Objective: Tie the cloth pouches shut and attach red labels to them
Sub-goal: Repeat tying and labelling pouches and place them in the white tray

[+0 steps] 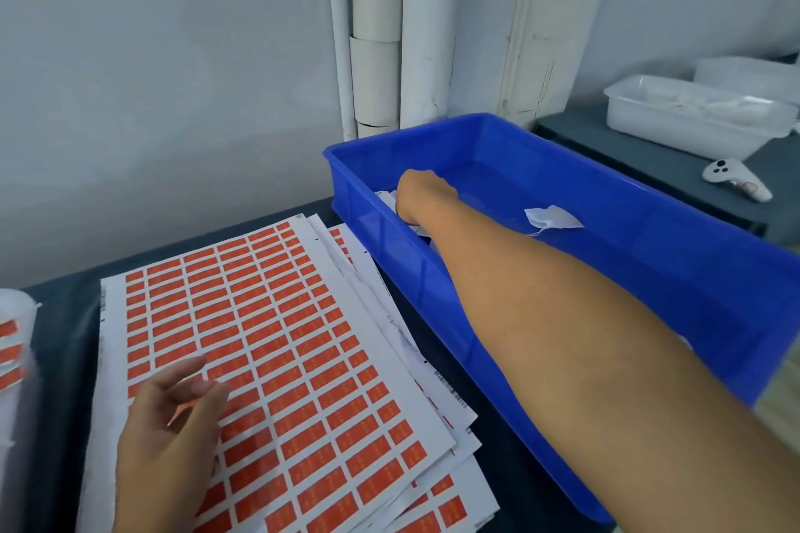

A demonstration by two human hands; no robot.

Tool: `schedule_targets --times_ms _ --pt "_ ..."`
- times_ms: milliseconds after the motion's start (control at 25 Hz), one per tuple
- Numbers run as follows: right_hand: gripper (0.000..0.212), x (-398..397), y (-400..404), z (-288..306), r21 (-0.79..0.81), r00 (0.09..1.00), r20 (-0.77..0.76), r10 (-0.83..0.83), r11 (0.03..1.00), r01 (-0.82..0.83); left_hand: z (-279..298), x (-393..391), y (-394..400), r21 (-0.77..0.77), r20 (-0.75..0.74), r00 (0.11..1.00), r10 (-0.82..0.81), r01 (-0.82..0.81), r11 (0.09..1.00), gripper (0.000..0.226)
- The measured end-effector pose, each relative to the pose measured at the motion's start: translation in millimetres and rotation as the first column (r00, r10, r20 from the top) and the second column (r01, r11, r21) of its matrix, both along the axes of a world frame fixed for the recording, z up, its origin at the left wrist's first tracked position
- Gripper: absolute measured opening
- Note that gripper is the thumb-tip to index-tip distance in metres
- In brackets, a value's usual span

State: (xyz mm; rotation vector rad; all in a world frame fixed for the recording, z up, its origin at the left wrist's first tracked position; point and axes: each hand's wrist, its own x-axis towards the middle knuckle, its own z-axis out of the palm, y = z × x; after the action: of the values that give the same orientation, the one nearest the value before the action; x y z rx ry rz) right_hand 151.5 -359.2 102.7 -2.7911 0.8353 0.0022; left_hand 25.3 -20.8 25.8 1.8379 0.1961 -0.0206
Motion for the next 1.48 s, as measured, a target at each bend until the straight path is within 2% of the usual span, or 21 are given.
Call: schedule_targets --times_ms 80,160,240,440,720,880,1040,1160,1320,1400,1480 --pt "0.007 -1.0 0.5 -0.9 0.010 0.998 -0.030 0.050 0.999 -0.050 0.8 -1.0 0.0 -0.007 -0.005 1.000 -0.004 0.004 1.000 0.029" --pt "0.017 -1.2 -2.2 -2.3 0.032 0.985 -0.110 0.130 0.991 -0.127 0.7 -1.8 0.3 0.000 -0.002 1.000 -0.005 0.005 1.000 0.030" --pt "0.019 -2.3 -4.0 -6.3 0.047 0.983 -0.113 0.145 0.989 -0.141 1.1 -2.3 0.6 0.005 0.002 1.000 -0.006 0.006 1.000 0.030" --pt "0.012 0.7 -2.5 -15.3 0.045 0.989 0.129 0.069 0.996 -0.075 2.3 -2.8 0.1 -0.002 0.008 1.000 -0.008 0.008 1.000 0.029" --pt "0.014 2.0 -4.0 -4.7 0.099 0.984 0.177 -0.004 0.995 -0.014 -3.5 0.8 3.6 -0.040 0.005 1.000 -0.002 0.002 0.999 0.028" --pt "0.011 8.9 -1.2 19.7 0.103 0.930 0.362 -0.057 0.994 0.021 -8.7 2.4 5.3 -0.060 0.020 1.000 0.000 0.001 0.998 0.026" --pt "0.008 8.1 6.8 38.8 0.071 0.912 0.408 -0.036 0.997 0.008 -11.6 2.1 7.7 -0.081 0.038 0.999 -0.012 0.015 0.997 0.022" --pt "0.011 3.0 24.8 55.3 0.159 0.836 0.548 -0.020 0.984 -0.081 -12.0 1.6 8.5 -0.085 0.056 0.998 -0.032 0.037 0.996 0.023" --pt "0.010 -9.4 77.7 84.8 0.280 0.670 0.742 -0.007 0.912 -0.301 -8.0 -2.0 7.3 -0.107 0.080 0.996 -0.046 0.054 0.993 0.024" --pt "0.008 -22.6 112.0 89.7 0.426 0.639 0.768 -0.040 0.776 -0.464 -3.8 -4.4 8.4 -0.118 0.102 0.994 -0.036 0.048 0.992 0.023" --pt "0.011 -42.6 146.6 80.3 0.556 0.674 0.738 -0.023 0.587 -0.589 1.3 -6.5 11.3 -0.170 0.124 0.992 -0.018 0.040 0.985 0.018"
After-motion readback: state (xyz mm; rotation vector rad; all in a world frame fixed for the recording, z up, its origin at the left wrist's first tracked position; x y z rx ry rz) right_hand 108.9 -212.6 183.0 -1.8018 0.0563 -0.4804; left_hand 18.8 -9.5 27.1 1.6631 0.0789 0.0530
